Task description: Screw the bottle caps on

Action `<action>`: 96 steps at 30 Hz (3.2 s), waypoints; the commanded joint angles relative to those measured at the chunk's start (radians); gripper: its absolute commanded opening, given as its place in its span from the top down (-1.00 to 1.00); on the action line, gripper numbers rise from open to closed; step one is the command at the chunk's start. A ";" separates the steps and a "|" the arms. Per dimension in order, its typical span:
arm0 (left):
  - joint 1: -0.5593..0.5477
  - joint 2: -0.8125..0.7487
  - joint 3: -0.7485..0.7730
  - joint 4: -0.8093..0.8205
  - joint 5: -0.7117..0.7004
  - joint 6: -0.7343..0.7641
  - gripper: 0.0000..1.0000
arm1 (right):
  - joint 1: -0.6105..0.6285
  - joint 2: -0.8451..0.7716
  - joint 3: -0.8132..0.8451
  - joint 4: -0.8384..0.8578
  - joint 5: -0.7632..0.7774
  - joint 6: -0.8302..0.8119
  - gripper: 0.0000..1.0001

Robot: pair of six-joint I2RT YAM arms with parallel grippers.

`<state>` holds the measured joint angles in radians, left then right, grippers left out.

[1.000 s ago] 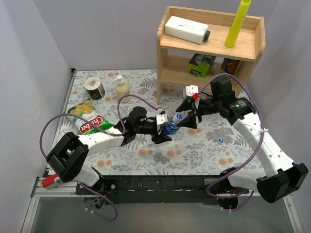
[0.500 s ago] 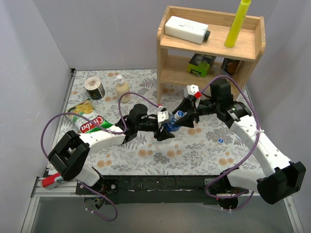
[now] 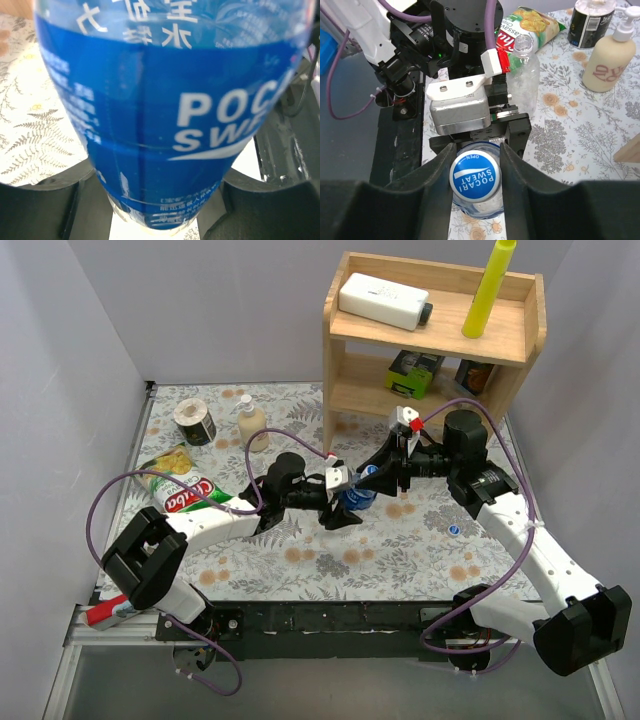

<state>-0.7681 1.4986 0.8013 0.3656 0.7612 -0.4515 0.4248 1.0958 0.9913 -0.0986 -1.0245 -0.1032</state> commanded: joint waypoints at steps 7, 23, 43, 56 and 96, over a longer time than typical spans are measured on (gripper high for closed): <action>-0.081 -0.020 0.041 0.162 -0.387 -0.093 1.00 | -0.015 -0.008 0.009 -0.035 0.396 0.126 0.84; 0.110 -0.031 0.090 -0.135 0.136 -0.054 1.00 | -0.034 -0.090 0.168 -0.214 -0.005 -0.253 -0.58; 0.119 -0.011 0.147 -0.183 0.239 0.094 1.00 | -0.032 0.041 0.067 0.204 -0.094 0.129 -0.06; 0.118 -0.006 0.127 -0.039 0.124 -0.010 1.00 | -0.032 0.064 0.030 0.162 -0.011 0.137 0.65; -0.027 -0.084 -0.011 0.148 -0.398 -0.065 -0.25 | -0.035 0.056 0.035 -0.026 0.273 0.030 0.97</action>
<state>-0.7891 1.4906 0.7761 0.4259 0.3618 -0.5293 0.3893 1.1454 1.0336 -0.0536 -0.7868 0.0196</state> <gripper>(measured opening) 0.508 0.414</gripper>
